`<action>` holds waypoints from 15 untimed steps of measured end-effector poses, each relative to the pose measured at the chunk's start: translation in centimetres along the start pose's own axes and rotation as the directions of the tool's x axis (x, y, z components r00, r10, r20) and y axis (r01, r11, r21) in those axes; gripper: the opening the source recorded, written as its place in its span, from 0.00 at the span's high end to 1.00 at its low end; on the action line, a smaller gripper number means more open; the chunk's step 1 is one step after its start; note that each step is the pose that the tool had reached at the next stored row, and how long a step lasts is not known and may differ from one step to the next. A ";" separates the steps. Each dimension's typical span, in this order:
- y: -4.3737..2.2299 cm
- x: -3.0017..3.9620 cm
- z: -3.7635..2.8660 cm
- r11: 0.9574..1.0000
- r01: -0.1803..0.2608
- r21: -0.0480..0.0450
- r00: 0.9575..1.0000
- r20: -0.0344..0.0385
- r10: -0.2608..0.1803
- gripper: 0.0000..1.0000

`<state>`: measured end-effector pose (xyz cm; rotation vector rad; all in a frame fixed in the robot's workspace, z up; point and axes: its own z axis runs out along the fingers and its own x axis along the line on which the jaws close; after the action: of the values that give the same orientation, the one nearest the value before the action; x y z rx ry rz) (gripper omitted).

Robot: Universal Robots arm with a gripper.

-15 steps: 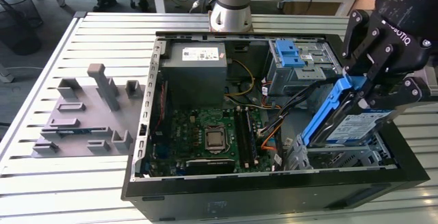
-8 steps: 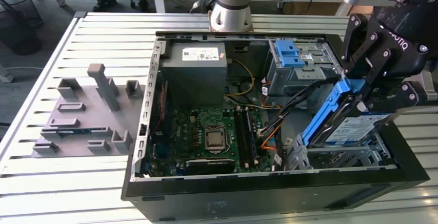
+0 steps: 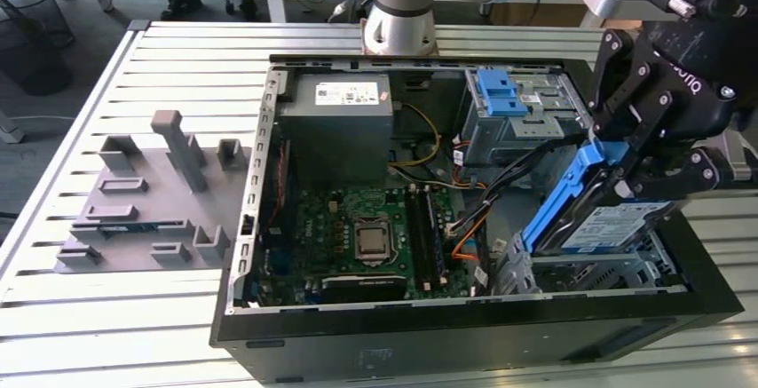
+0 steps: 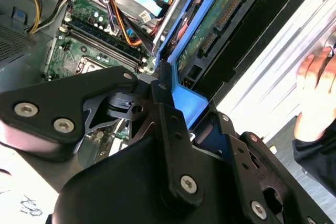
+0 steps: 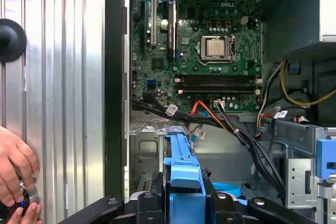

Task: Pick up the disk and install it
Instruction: 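Insert the disk into the insertion slot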

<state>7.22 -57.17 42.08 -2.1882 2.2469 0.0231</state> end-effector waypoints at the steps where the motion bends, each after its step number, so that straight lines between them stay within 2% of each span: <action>1: 0.00 0.01 0.05 1.000 0.000 0.000 1.000 0.000 0.000 0.64; 15: -0.01 0.13 0.87 1.000 0.000 0.000 1.000 0.000 0.000 0.64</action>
<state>7.22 -57.28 41.21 -2.1880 2.2467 0.0235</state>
